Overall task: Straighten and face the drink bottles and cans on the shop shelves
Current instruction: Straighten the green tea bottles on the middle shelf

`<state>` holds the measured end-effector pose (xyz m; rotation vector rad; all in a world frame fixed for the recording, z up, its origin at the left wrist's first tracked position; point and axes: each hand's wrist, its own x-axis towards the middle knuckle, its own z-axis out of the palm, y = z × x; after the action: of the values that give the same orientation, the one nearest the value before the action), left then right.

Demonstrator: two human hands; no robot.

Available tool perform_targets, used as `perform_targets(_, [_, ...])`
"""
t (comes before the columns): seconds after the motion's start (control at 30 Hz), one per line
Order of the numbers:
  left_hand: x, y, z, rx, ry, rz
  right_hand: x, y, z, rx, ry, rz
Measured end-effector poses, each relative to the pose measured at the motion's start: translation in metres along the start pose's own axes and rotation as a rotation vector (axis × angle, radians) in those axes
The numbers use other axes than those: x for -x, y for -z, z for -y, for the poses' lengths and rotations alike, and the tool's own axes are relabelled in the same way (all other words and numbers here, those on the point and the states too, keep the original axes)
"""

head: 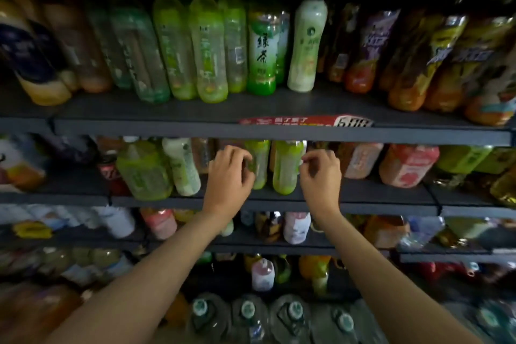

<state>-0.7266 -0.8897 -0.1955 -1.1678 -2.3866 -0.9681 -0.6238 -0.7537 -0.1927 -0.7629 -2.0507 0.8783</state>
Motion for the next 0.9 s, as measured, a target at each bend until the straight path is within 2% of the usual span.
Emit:
perform_targets(0.13, [0.001,-0.019,0.011,-0.032,-0.004,0.101,-0.016,-0.036,-0.039,0.061,-0.274,0.22])
perform_targets(0.27, [-0.002,-0.03,0.02,0.001,0.009,0.151,-0.041,-0.072,-0.047,-0.06,-0.402,0.166])
perform_targets(0.4, [-0.009,-0.027,0.021,0.029,0.009,0.208,-0.059,-0.084,-0.047,0.008,-0.453,0.094])
perform_targets(0.47, [-0.011,-0.026,0.021,0.04,0.013,0.234,-0.057,-0.079,-0.046,0.062,-0.42,0.105])
perform_targets(0.57, [-0.008,-0.026,0.022,0.033,0.048,0.325,-0.033,-0.064,-0.046,0.086,-0.274,0.081])
perform_targets(0.63, [-0.002,-0.026,0.019,0.023,0.061,0.444,-0.007,-0.054,-0.047,0.049,-0.196,0.084])
perform_targets(0.73, [0.006,-0.019,0.01,0.042,0.021,0.637,0.028,-0.035,-0.033,-0.042,-0.092,0.177])
perform_targets(0.8, [0.011,-0.002,0.001,0.16,0.007,0.627,0.043,-0.021,-0.008,-0.072,-0.027,0.21])
perform_targets(0.9, [0.009,0.042,-0.012,0.289,0.001,0.463,0.04,-0.006,0.047,-0.17,0.015,0.138])
